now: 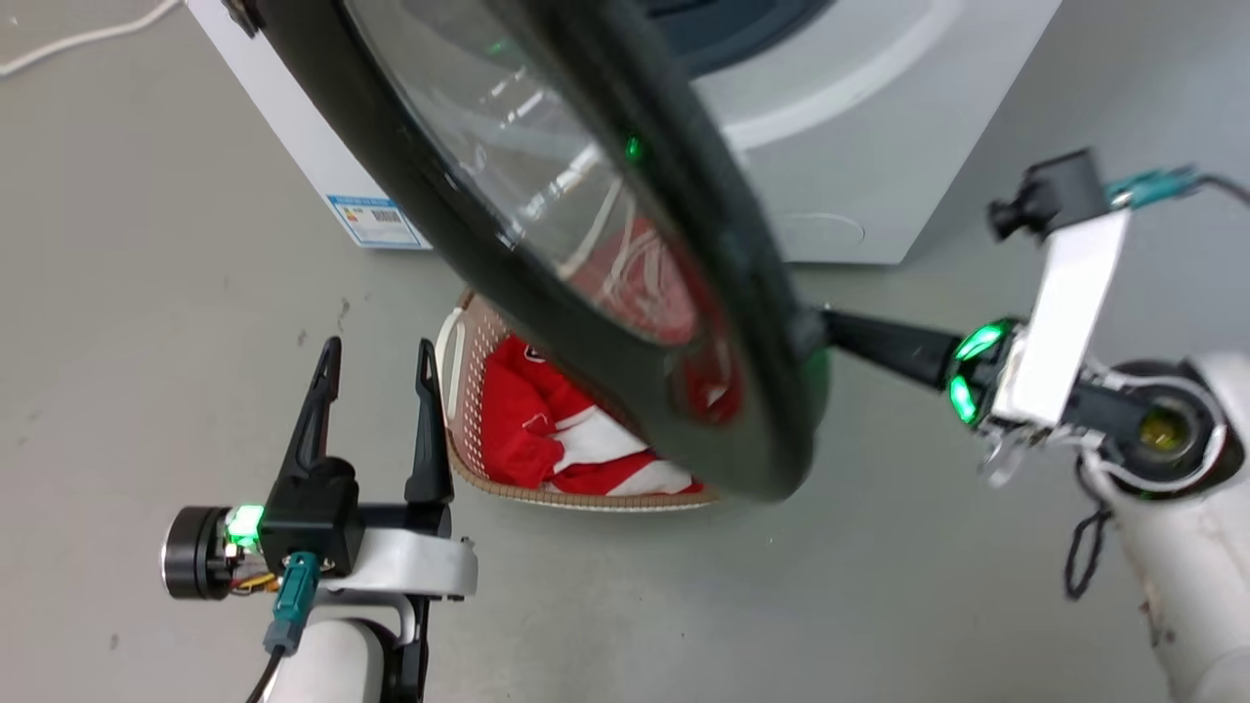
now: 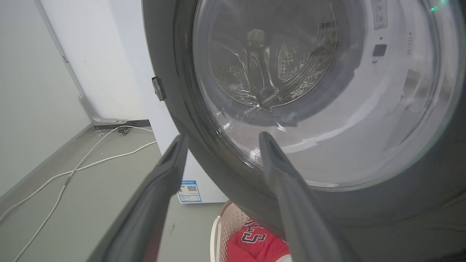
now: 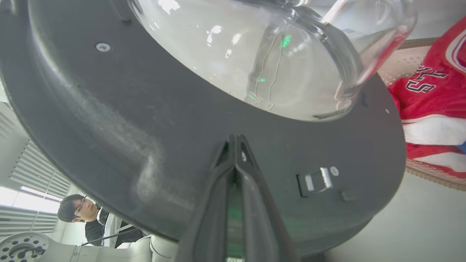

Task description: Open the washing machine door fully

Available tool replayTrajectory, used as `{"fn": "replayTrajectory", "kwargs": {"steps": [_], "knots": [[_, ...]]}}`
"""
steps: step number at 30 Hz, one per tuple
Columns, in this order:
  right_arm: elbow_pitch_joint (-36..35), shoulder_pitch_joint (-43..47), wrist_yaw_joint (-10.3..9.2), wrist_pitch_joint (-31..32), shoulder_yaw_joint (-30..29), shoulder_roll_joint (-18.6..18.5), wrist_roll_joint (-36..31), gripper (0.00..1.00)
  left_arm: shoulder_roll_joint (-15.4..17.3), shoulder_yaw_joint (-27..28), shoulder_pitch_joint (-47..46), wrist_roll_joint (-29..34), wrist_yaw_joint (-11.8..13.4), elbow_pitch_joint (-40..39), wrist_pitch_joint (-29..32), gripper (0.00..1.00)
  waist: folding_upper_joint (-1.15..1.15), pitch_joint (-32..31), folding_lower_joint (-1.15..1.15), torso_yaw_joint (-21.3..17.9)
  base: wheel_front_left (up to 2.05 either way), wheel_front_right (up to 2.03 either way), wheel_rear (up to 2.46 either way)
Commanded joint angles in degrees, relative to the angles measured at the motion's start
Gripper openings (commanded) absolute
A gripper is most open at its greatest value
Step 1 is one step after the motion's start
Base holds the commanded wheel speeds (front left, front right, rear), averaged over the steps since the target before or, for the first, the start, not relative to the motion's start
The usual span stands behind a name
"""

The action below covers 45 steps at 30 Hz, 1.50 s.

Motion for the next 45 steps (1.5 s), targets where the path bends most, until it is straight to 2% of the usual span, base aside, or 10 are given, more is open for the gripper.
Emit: {"fn": "replayTrajectory", "kwargs": {"steps": [1,20,30,37,45], "knots": [[-0.81,1.31,0.16,0.26,0.46,0.65,0.55,0.00,0.22,0.01,0.82,0.17,0.01,0.17,-0.16,1.00,0.00,-1.05,0.01,0.14,0.00,0.00,0.00],[-5.55,11.05,0.17,0.92,6.92,6.55,1.89,0.00,0.08,-0.37,4.01,-0.07,-0.19,0.63,-0.16,1.00,0.00,-5.56,0.01,1.74,0.00,0.00,0.00],[-4.23,15.21,0.16,0.13,7.69,7.37,2.01,0.00,0.01,-0.27,5.62,-0.17,0.07,1.06,-0.16,1.00,0.00,-8.06,0.01,1.60,0.00,0.00,0.00],[-4.14,17.93,0.16,-4.38,3.73,7.41,2.50,0.00,-0.03,-0.11,7.28,-0.27,0.11,1.47,-0.16,1.00,0.00,-10.61,0.01,1.06,0.00,0.00,0.00],[-7.84,21.33,0.16,-19.77,-5.33,9.25,-1.69,0.00,0.01,0.82,9.73,-0.29,0.31,1.36,-0.16,1.00,0.00,-13.27,0.01,-0.31,0.00,0.00,0.00]]}}
